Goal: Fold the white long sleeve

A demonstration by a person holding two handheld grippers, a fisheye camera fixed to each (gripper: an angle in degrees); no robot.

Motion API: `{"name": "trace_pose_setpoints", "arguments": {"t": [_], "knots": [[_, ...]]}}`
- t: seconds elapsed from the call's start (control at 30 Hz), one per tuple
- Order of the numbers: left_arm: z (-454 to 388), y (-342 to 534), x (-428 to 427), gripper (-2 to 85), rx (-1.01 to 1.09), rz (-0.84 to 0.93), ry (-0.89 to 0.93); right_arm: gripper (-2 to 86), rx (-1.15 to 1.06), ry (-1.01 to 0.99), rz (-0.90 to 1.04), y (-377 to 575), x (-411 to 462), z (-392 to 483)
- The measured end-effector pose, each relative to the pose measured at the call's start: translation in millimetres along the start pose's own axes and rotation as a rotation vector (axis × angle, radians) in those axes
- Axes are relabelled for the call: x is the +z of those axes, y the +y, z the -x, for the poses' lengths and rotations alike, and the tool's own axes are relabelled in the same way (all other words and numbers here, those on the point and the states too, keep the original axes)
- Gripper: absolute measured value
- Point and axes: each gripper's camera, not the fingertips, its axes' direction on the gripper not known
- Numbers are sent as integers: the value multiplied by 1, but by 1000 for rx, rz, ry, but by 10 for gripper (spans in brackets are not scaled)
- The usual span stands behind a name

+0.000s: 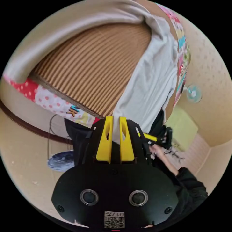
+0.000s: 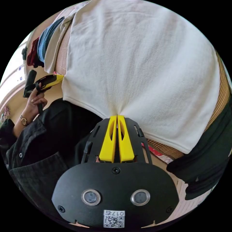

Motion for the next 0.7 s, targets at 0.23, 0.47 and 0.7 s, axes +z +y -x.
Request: {"name": "trace_pose_setpoints", "arguments": {"t": [0.23, 0.47, 0.7], "knots": [[148, 21, -106, 122, -697, -705, 829, 4, 223, -488, -77, 20, 0, -88], [122, 49, -229, 40, -562, -903, 648, 3, 203, -594, -163, 31, -16, -119], [-164, 57, -362, 41, 275, -966, 353, 6, 215, -869, -418, 49, -33, -163]]}}
